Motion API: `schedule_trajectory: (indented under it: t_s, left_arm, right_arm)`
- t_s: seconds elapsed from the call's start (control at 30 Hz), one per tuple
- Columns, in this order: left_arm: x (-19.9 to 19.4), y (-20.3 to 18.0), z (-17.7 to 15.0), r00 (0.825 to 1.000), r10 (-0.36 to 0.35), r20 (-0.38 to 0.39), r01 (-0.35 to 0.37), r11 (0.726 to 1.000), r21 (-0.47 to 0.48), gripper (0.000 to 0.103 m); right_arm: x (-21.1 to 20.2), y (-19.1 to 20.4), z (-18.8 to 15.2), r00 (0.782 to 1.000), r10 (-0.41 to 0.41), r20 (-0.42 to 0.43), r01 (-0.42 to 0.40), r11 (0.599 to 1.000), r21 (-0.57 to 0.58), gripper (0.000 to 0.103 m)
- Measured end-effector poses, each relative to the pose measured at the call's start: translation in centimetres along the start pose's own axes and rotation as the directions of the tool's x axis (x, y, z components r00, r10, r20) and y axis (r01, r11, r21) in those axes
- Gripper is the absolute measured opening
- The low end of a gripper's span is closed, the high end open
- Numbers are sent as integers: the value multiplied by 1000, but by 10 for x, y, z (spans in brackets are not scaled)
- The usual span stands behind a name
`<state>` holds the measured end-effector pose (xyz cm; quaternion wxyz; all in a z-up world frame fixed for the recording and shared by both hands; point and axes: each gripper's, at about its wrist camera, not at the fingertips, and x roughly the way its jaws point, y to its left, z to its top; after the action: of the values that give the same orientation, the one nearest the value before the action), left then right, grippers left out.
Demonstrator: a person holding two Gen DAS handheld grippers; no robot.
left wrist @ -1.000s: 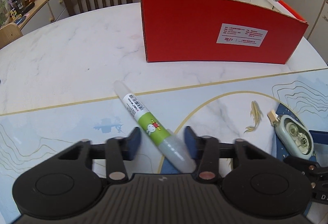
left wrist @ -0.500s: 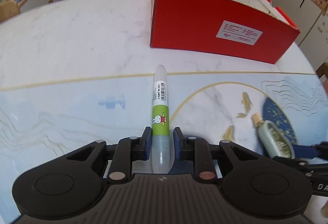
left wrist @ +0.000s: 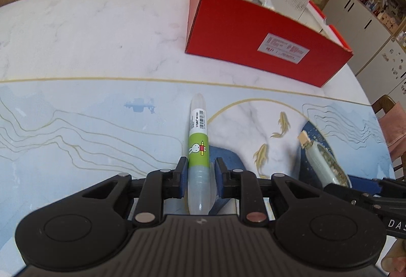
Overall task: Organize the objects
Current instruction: 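Grasp the white-green glue stick with the left gripper while the right grasps the correction tape, then carry the glue stick and correction tape over the red box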
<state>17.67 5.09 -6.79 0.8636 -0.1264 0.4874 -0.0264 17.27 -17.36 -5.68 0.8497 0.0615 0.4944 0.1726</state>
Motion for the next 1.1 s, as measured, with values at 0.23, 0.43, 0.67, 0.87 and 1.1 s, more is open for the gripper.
schedule_trajectory:
  t_s: [0.23,0.43,0.67,0.87,1.1]
  left_arm:
    - [-13,-7,3,998,-41,37,41,999,-2,21]
    - [-28,-15,14,992,-94,86,96,995,-18,16]
    - [-37,-25,23,987,-118,112,118,993,8,16]
    - [-53,-27,35,976,-154,153,156,988,-1,16]
    - [-84,-48,73,943,-186,275,174,983,65,16]
  right_arm:
    - [-21,13,12,995,-45,88,52,995,-81,51]
    - [-34,9,26,991,-45,124,55,996,-73,51]
    - [-48,1,45,983,-57,173,70,995,-70,51]
    - [-55,-8,54,979,-64,193,77,995,-63,51]
    - [-68,-11,81,969,-79,232,104,990,-97,51]
